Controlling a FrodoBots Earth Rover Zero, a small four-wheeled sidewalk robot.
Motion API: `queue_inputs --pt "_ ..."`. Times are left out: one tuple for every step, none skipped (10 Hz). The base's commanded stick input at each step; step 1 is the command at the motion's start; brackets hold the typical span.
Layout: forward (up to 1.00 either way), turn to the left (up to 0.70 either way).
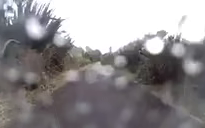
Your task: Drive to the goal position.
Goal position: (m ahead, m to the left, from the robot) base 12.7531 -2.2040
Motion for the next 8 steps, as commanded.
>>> queue_inputs --pt "1.00 0.00" --pt "1.00 0.00" --pt "1.00 0.00" --pt "1.00 0.00" --pt "1.00 0.00" --pt "1.00 0.00" --pt "1.00 0.00" --pt "1.00 0.00"
